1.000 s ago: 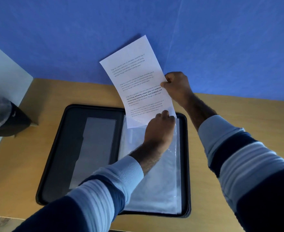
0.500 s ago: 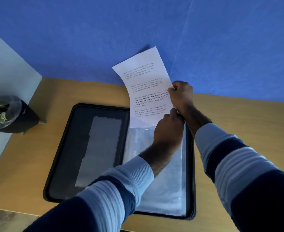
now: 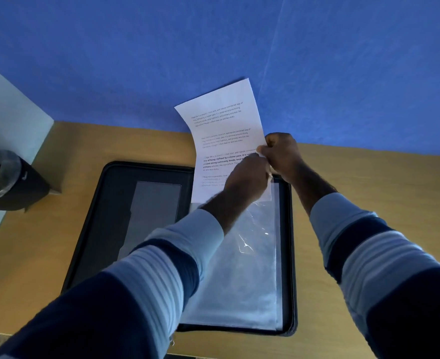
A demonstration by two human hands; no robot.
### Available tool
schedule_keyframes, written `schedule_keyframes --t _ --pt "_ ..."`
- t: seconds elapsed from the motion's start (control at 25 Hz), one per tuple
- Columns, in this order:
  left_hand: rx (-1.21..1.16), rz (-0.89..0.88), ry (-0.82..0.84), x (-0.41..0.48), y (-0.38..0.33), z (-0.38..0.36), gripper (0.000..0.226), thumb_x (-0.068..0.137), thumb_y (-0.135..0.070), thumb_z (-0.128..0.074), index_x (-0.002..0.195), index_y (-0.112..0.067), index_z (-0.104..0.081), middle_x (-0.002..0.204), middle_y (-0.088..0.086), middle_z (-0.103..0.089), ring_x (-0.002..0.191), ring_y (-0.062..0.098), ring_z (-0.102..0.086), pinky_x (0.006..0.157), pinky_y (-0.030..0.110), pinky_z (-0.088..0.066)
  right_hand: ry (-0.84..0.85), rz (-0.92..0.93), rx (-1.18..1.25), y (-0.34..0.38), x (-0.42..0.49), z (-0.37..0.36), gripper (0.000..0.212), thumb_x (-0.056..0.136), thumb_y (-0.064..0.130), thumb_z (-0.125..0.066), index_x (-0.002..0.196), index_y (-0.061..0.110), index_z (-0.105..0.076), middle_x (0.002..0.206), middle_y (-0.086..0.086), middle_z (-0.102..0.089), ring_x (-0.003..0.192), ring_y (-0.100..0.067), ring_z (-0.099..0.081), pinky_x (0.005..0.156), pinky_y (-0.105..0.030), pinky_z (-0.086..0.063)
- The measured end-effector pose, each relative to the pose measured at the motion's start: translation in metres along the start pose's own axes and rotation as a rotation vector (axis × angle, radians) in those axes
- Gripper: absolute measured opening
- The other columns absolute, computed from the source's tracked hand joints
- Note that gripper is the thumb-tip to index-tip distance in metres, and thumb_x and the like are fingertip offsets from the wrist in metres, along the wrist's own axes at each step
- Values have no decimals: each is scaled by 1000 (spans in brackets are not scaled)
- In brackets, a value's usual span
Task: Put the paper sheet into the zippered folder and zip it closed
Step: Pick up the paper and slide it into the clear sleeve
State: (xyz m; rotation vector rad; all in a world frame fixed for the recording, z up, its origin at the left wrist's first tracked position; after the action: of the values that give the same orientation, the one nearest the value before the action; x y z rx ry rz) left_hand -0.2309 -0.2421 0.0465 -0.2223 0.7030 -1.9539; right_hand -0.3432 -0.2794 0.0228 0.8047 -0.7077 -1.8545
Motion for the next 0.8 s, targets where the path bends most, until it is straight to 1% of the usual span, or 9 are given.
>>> schedule_keyframes --t 0.12,0.2,0.28,0.44,0.48,0.56,0.64,0.72,0.8 --pt "-25 -17 162 2 20 -10 25 90 -1 -54 101 -7 -75 109 10 -75 106 26 -67 94 36 -52 53 -36 50 -10 -3 -1 17 82 5 -71 83 -9 -63 76 -16 -64 68 -28 -60 62 -33 -50" --pt "19 5 193 -4 47 -13 23 89 -2 -58 103 -8 -75 112 9 -74 108 25 -66 96 36 -52 100 -74 111 -16 -5 -2 18 86 4 -71 94 -11 -67 92 -23 -73 83 -40 -71 76 -45 -63" --pt "41 40 171 -10 71 -13 23 89 -3 -56 97 -9 -76 106 7 -76 103 23 -68 92 37 -54 131 -91 148 -19 -8 -3 18 88 2 -71 101 -11 -68 107 -29 -72 99 -44 -71 83 -57 -61" --pt "-23 75 62 -13 84 -8 21 88 -5 -53 86 -14 -72 98 2 -73 94 21 -67 83 34 -54 185 -103 177 -24 -14 -8 11 89 0 -70 97 -8 -70 106 -27 -73 86 -29 -71 76 -42 -62" --pt "-28 78 40 -12 84 -7 22 87 -5 -52 85 -14 -71 97 1 -71 92 21 -66 82 35 -54 203 -101 161 -26 -15 -10 4 89 2 -71 91 -2 -71 103 -24 -74 83 -26 -69 72 -40 -61" --pt "-38 81 33 -11 85 -9 22 88 -5 -51 85 -15 -71 96 -1 -70 91 19 -65 83 37 -55 261 -111 107 -33 -17 -14 9 89 5 -72 83 12 -70 97 -12 -76 82 -21 -69 62 -32 -60" --pt "-45 87 40 -10 88 -13 23 89 -5 -51 86 -16 -71 97 -1 -69 92 18 -64 84 37 -55 368 -154 84 -45 -22 -22 9 89 5 -73 91 14 -71 98 -4 -76 84 -17 -72 56 -24 -57" --pt "-48 96 39 -10 88 -14 23 89 -5 -51 85 -16 -71 98 0 -67 93 18 -63 85 36 -54 450 -187 97 -53 -25 -28 14 90 9 -74 104 10 -71 103 -2 -77 89 -18 -74 60 -26 -59" --pt "-53 100 41 -9 89 -17 22 90 -5 -52 85 -15 -71 97 0 -66 93 18 -63 84 35 -54 433 -200 200 -51 -21 -28 15 94 19 -72 105 9 -71 99 -2 -80 87 -20 -77 64 -30 -62"
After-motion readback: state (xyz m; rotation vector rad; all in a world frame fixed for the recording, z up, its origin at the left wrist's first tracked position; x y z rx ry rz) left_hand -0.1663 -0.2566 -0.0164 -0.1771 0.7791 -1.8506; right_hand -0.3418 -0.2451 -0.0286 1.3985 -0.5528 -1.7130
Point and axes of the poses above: each hand's wrist, its own x-axis towards the middle knuckle, its own z-axis out of the back of the hand, y = z × x, the point moved 9 cm from there along x, towards the middle knuckle
